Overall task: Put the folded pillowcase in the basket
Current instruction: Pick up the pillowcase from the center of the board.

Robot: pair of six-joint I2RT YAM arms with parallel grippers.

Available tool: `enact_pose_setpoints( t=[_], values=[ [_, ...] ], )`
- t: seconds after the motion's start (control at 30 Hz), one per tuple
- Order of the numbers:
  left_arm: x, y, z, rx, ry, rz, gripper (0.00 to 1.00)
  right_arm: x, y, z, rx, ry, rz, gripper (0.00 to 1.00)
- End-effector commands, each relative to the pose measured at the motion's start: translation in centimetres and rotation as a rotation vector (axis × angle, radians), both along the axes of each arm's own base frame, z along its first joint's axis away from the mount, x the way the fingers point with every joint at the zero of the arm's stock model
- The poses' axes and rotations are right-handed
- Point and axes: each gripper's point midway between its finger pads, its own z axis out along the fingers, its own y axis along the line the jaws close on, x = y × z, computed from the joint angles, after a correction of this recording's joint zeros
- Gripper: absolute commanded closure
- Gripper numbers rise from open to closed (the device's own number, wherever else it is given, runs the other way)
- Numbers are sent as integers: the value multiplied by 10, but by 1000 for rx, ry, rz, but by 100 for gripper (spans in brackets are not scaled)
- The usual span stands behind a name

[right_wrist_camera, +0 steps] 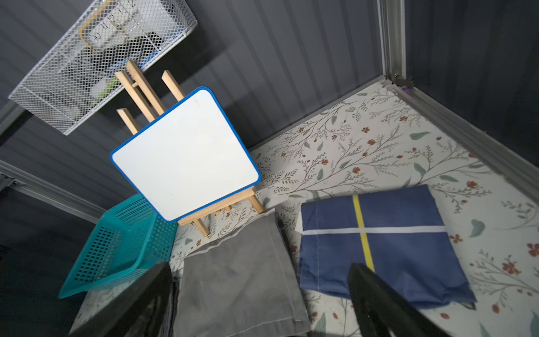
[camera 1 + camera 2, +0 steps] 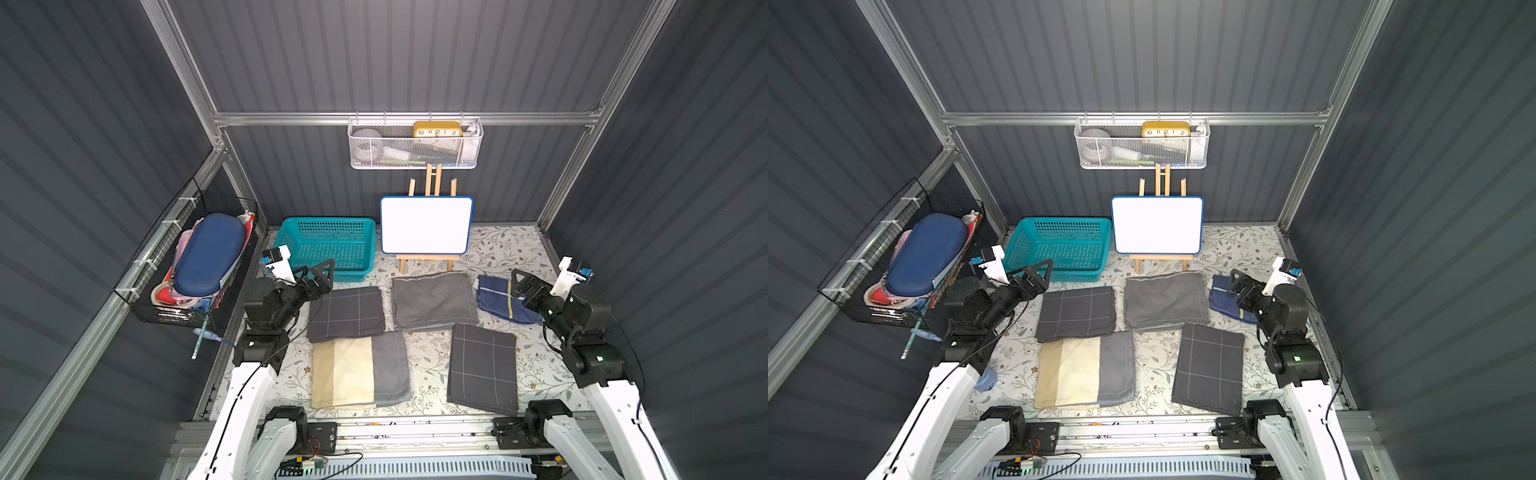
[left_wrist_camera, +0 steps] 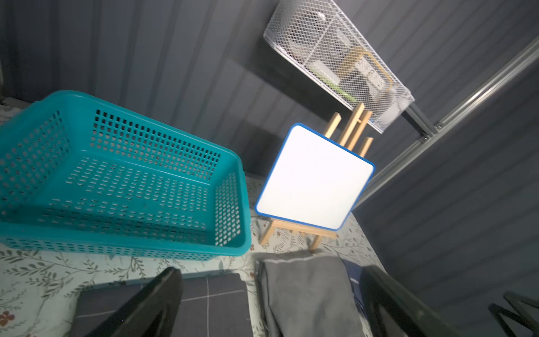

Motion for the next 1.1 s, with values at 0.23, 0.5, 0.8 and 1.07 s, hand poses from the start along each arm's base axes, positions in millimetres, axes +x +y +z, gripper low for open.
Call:
enact_pose_setpoints(
  t=[0.23, 0.5, 0.8, 1.07],
  values=[
    [-17, -17, -29, 61, 218, -129, 0, -18, 6, -15, 54, 128, 19, 1],
    [-6, 12, -57, 142, 383, 38, 0, -20, 41, -28, 85, 236, 139, 1],
    [-5, 16, -138, 77, 669, 94, 1, -16, 143, -59, -51, 346, 342, 2],
    [-9, 38, -214, 61, 933, 286, 0, -18, 195, -85, -124, 400, 428, 3]
  ],
)
